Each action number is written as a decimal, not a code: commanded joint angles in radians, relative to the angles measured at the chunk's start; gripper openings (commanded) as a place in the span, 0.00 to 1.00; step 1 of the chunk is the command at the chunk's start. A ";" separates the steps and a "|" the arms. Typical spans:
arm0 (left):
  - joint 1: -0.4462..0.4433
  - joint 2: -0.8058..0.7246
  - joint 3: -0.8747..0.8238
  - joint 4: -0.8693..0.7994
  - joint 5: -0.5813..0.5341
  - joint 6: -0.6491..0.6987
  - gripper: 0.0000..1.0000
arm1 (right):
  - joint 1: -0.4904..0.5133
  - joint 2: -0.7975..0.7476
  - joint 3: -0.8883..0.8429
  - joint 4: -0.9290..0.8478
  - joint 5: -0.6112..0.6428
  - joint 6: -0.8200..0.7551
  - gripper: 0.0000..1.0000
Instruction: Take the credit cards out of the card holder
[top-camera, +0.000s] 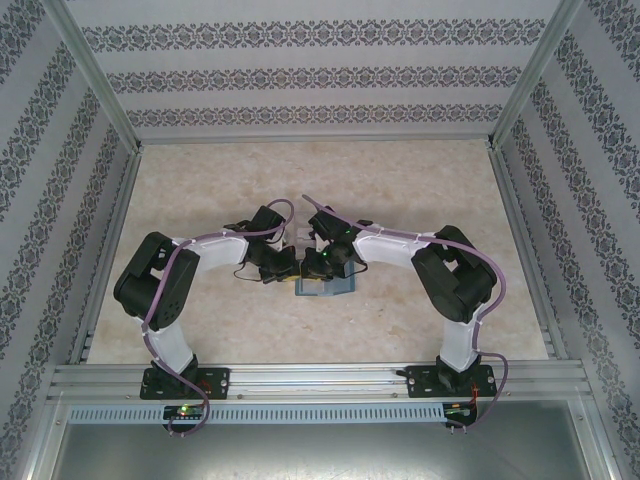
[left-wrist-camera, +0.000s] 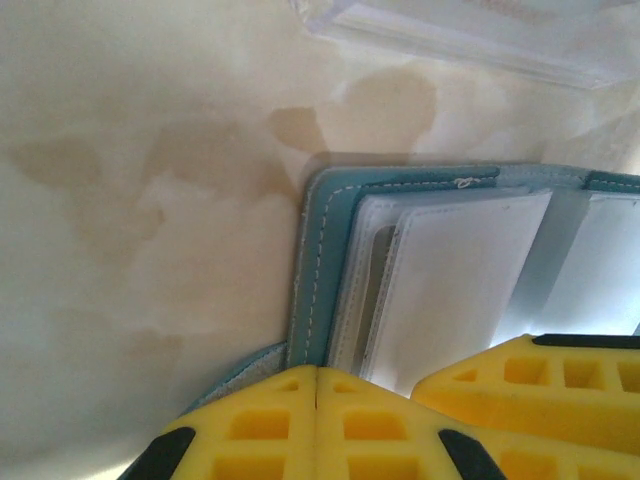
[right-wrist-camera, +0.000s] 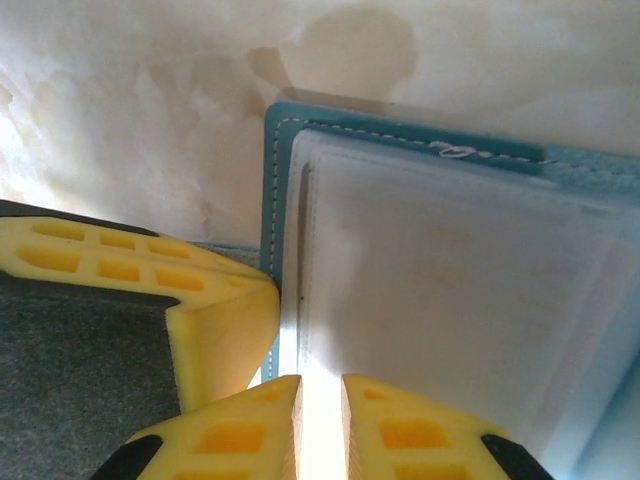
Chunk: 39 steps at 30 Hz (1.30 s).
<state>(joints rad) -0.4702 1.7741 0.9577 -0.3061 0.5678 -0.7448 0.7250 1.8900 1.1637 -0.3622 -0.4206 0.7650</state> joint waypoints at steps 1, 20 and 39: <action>-0.007 0.005 -0.018 -0.022 -0.017 0.007 0.02 | 0.011 0.015 0.027 -0.030 0.001 0.014 0.18; -0.008 0.004 -0.016 -0.026 -0.017 0.009 0.02 | 0.032 0.035 0.105 -0.231 0.141 -0.047 0.26; -0.008 0.009 -0.014 -0.030 -0.016 0.013 0.02 | 0.060 0.073 0.176 -0.359 0.249 -0.090 0.48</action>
<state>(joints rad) -0.4702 1.7741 0.9554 -0.3061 0.5678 -0.7448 0.7708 1.9427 1.3167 -0.6621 -0.2253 0.6968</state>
